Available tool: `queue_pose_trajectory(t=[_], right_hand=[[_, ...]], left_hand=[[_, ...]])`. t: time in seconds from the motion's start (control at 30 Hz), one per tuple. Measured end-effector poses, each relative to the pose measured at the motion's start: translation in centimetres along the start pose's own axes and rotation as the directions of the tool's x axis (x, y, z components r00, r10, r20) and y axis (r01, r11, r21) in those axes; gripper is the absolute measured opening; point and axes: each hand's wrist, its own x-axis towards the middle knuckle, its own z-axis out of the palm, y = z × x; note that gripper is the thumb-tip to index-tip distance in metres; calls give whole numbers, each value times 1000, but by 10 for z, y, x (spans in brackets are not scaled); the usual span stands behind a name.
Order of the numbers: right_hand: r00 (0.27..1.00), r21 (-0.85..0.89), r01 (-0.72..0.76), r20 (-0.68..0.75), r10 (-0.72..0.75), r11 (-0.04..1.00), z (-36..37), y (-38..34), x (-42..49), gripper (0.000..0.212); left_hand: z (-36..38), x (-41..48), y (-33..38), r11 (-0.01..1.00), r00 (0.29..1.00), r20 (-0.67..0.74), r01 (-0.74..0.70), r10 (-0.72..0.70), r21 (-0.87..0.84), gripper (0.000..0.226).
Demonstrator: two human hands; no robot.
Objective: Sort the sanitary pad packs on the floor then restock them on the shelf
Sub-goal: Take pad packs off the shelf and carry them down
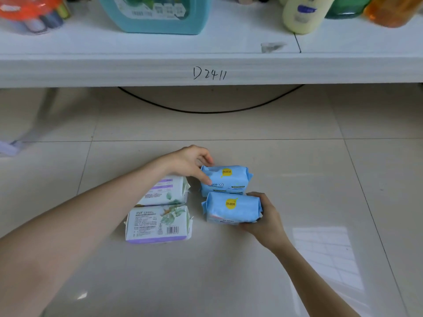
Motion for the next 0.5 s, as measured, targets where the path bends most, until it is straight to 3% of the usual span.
queue_pose_trajectory(t=[0.2, 0.5], right_hand=[[999, -2, 21, 37, -21, 1000, 11, -2, 3, 83], [1000, -47, -7, 16, 7, 999, 15, -3, 9, 77]], left_hand=[[1, -1, 0, 1000, 999, 39, 9, -9, -3, 46], [3, -8, 4, 999, 999, 38, 4, -6, 41, 46]])
